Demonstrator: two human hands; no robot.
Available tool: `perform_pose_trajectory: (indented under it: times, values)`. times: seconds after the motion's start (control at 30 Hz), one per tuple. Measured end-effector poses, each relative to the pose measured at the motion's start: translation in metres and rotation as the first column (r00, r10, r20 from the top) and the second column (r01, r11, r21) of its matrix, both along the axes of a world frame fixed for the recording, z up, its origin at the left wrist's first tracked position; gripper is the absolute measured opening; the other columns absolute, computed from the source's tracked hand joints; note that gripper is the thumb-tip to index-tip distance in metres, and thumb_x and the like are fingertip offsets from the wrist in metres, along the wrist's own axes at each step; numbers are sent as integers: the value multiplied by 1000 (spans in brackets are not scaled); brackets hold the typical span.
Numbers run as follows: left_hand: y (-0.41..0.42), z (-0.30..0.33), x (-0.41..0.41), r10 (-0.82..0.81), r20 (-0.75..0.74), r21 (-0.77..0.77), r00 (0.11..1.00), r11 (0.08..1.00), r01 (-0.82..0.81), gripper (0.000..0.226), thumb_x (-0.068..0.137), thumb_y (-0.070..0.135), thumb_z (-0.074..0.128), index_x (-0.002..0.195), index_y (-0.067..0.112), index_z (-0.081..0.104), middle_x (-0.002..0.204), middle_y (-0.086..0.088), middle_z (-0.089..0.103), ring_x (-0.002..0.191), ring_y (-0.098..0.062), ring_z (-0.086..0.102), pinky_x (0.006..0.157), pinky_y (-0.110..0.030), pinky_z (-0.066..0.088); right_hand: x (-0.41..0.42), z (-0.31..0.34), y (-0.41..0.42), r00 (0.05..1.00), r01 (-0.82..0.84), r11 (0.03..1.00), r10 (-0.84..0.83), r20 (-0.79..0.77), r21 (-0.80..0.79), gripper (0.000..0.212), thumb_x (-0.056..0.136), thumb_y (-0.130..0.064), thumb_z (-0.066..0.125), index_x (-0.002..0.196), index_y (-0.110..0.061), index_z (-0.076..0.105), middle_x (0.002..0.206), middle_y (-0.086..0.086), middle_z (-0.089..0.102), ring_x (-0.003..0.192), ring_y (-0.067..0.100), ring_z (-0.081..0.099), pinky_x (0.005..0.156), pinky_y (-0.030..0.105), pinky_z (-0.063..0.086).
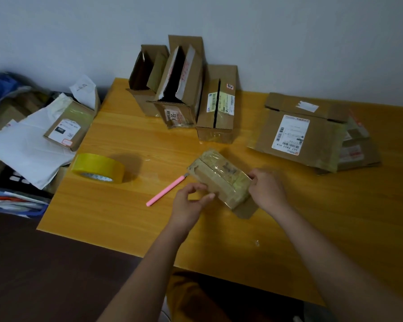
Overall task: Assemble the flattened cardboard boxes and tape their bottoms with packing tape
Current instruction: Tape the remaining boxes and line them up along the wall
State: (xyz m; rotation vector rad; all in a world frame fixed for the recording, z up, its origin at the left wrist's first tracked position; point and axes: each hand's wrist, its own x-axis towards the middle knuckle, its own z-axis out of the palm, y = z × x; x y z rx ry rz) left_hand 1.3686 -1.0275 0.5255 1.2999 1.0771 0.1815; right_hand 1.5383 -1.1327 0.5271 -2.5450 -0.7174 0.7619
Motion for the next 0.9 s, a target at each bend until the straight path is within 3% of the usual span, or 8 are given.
perform_pose_trajectory:
  times: [0.13, 0.2, 0.3, 0.4, 0.57, 0.67, 0.77, 0.9]
  values:
    - [4, 3, 18, 207, -21, -239, 978, 949, -205, 70, 87, 15, 71, 144, 26, 31, 135, -7, 47, 116, -30, 58, 90, -46, 54, -8, 2, -2, 996, -84, 996, 84, -1, -27, 24, 86, -13, 58, 106, -24, 67, 111, -10, 57, 121, 26, 33, 99, 34, 25]
    - [5, 7, 24, 207, -2, -270, 978, 942, -200, 86, 88, 4, 68, 153, 27, 17, 138, -10, 49, 111, -26, 60, 81, -40, 58, -3, 3, -2, 987, -33, 999, 40, -157, 43, 28, 81, -11, 67, 104, -27, 65, 118, -9, 57, 118, 21, 43, 96, 32, 34]
    - [1, 18, 27, 136, 38, -243, 990, 962, -123, 93, 84, -9, 66, 154, 31, 18, 117, -1, 57, 94, -16, 62, 68, -31, 59, 0, 18, -7, 855, 188, 964, -65, -514, 190, 61, 84, -14, 71, 136, -34, 46, 124, 1, 59, 102, 16, 58, 80, 32, 50]
    - [-5, 37, 21, 31, 89, -150, 996, 989, -17, 99, 82, -9, 68, 151, 41, 18, 117, -1, 58, 101, -20, 63, 73, -33, 60, -3, 37, -16, 789, 164, 954, 26, -614, 250, 70, 92, -32, 59, 141, -62, 20, 131, -18, 42, 107, 13, 54, 77, 39, 51]
    - [-15, 65, 19, -52, 207, 1, 977, 999, 53, 73, 87, 15, 71, 139, 53, 37, 125, 0, 50, 114, -21, 56, 87, -40, 58, -10, 67, -21, 901, 13, 904, 175, -397, 427, 49, 93, -49, 57, 133, -61, 32, 124, -15, 51, 100, 8, 58, 71, 27, 56]
    - [-18, 77, 17, -14, 265, 110, 964, 994, -16, 50, 90, 12, 66, 125, 45, 50, 122, -6, 51, 107, -22, 57, 77, -28, 58, -14, 74, -20, 948, -55, 857, 206, -243, 512, 45, 91, -43, 62, 131, -50, 41, 125, -11, 50, 107, 5, 54, 78, 28, 57]
    - [-20, 83, 17, -9, 292, 147, 956, 988, -36, 47, 89, 7, 66, 127, 30, 52, 117, -9, 51, 99, -16, 58, 66, -17, 52, -15, 76, -24, 948, -21, 837, 190, -254, 546, 43, 88, -43, 64, 128, -43, 46, 118, -13, 54, 108, 8, 57, 81, 33, 58]
    - [-17, 81, 14, -55, 317, 126, 947, 992, 15, 51, 89, 7, 65, 130, 34, 55, 126, -5, 53, 109, -20, 60, 77, -28, 57, -16, 73, -31, 927, 52, 816, 175, -332, 575, 38, 80, -54, 62, 113, -38, 51, 113, -8, 61, 99, 12, 65, 73, 39, 61]
